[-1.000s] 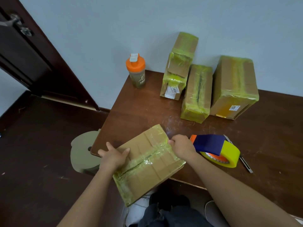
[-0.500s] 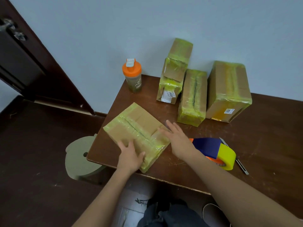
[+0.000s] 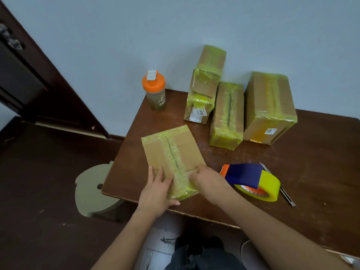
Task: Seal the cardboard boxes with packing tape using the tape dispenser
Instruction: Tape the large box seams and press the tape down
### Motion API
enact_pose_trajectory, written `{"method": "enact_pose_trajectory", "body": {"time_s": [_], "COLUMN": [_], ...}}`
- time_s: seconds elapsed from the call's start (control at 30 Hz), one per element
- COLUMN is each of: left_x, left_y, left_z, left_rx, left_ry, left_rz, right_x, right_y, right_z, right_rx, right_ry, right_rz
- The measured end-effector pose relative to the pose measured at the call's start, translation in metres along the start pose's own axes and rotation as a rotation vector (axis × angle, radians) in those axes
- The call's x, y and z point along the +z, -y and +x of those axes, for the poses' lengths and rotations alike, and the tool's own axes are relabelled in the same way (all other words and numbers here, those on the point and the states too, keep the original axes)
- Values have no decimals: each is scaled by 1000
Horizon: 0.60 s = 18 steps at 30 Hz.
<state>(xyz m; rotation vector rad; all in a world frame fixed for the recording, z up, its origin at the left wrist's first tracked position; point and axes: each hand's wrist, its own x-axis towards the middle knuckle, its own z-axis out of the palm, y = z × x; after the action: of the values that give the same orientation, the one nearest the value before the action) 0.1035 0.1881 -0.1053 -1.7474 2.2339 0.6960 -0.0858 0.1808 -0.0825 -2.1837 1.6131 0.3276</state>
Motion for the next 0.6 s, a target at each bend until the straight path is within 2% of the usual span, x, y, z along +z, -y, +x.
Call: {"method": "enact_pose_trajectory", "body": {"time_s": [0.2,0.4,0.6], "left_x": [-5,-4,-1], "left_y": [8,4,-2], "left_z": [7,20,16], "left_rx": [103,185,139], "left_ry": [76,92,55], "left_rz": [-174,-86,-50], "right_x": [-6,-9,-18], "right_y": [-5,3,-5], "right_z": [9,4,-1], "right_rx": [-2,14,9], "right_ry": [48,100,172], "right_rz": [1,-44,-1]}}
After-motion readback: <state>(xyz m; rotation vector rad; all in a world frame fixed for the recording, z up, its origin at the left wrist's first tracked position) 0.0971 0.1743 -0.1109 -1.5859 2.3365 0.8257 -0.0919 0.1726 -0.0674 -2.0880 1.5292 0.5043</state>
